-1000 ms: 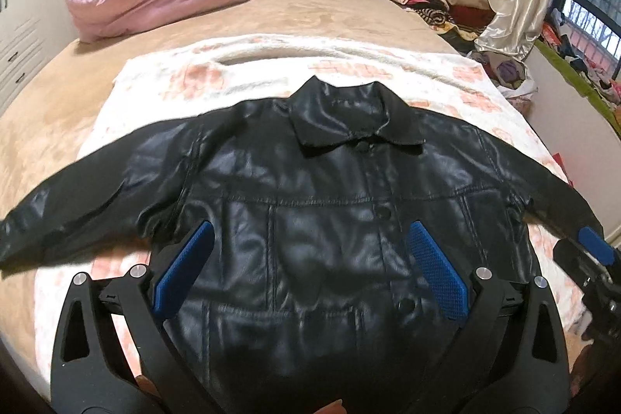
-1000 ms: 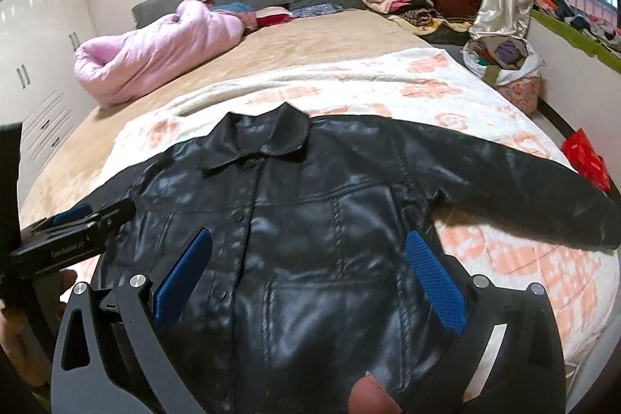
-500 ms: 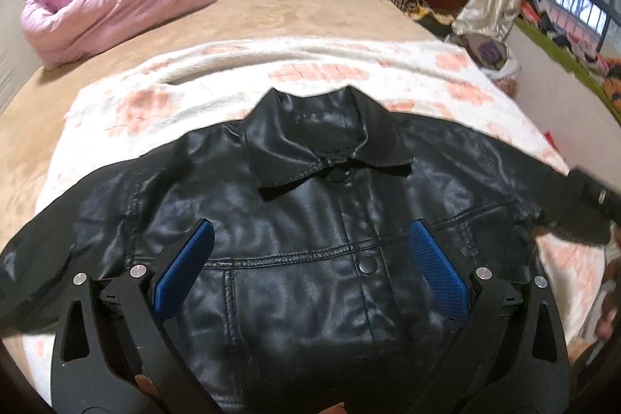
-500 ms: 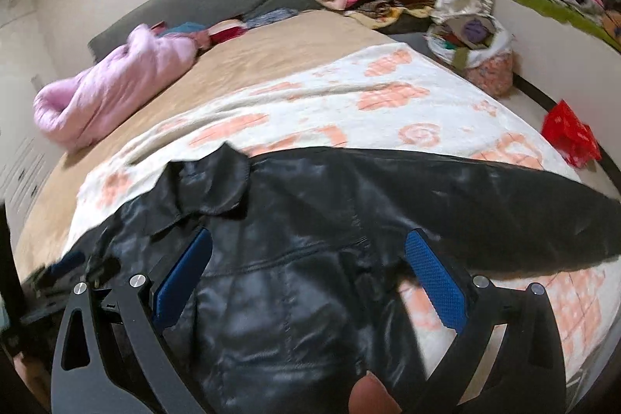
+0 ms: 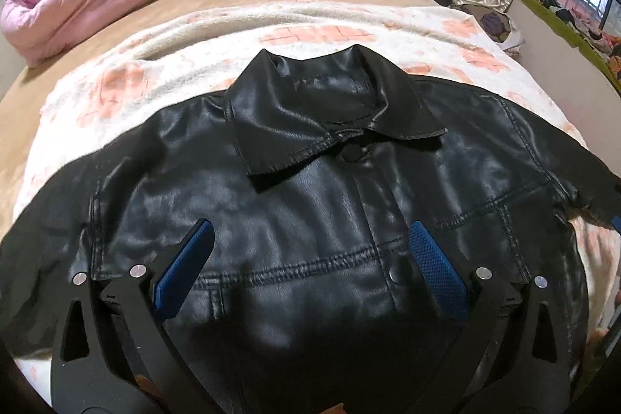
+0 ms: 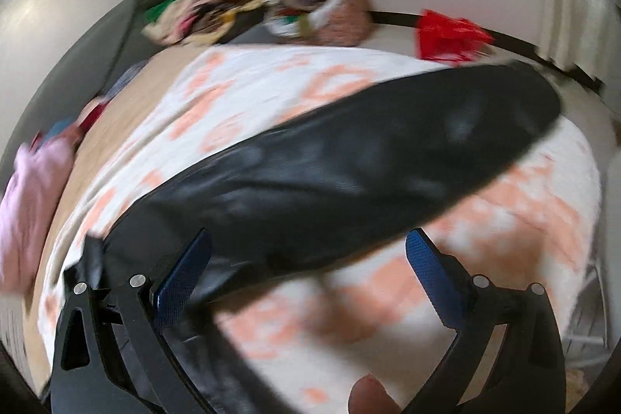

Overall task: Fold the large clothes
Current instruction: 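Move the right gripper to the nearest sleeve cuff and grasp it, then carry the held sleeve with the right gripper across the jacket body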

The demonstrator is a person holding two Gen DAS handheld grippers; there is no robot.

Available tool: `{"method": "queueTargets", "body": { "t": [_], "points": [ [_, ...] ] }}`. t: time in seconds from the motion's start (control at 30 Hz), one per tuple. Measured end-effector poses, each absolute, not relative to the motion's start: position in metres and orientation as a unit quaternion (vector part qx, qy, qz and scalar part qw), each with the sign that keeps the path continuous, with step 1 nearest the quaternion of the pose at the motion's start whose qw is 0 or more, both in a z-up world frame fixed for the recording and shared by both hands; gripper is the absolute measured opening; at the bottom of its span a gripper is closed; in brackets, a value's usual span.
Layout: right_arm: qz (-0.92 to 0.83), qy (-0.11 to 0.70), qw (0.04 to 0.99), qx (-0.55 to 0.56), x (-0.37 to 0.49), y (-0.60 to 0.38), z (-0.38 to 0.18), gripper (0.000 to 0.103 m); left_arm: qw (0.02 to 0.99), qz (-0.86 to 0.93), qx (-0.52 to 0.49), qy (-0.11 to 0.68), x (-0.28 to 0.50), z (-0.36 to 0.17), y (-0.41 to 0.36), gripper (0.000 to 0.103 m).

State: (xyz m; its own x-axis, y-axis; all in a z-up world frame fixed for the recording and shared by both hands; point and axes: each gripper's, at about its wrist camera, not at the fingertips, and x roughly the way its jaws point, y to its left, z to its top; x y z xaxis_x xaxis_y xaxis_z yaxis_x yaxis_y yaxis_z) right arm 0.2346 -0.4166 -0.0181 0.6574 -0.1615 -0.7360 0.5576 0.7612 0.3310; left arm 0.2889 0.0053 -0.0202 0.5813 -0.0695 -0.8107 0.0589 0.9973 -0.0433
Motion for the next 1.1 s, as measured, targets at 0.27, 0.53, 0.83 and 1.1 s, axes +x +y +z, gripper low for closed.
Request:
{"method": "queueTargets", "body": {
  "t": [0.27,0.53,0.83,1.1],
  "points": [
    [-0.283,0.346,0.817,0.365,0.220,-0.495,-0.043,0.099,0.888,-0.040,-0.013,0.458,0.301,-0.020,0.014,0.094],
    [-0.282,0.289,0.764,0.504,0.225,-0.549,-0.080,0.099,0.879,-0.040,-0.045,0.473,0.311,-0.022,0.034,0.094],
    [-0.261,0.241,0.784,0.509,0.237,-0.560,-0.071,0.020,0.883,-0.025,-0.046,0.467,0.308,-0.012,0.041,0.094],
    [-0.173,0.198,0.862,0.434,0.252,-0.532,0.000,0.011,0.884,-0.039,-0.054,0.462,0.305,-0.002,0.040,0.094]
  ]
}}
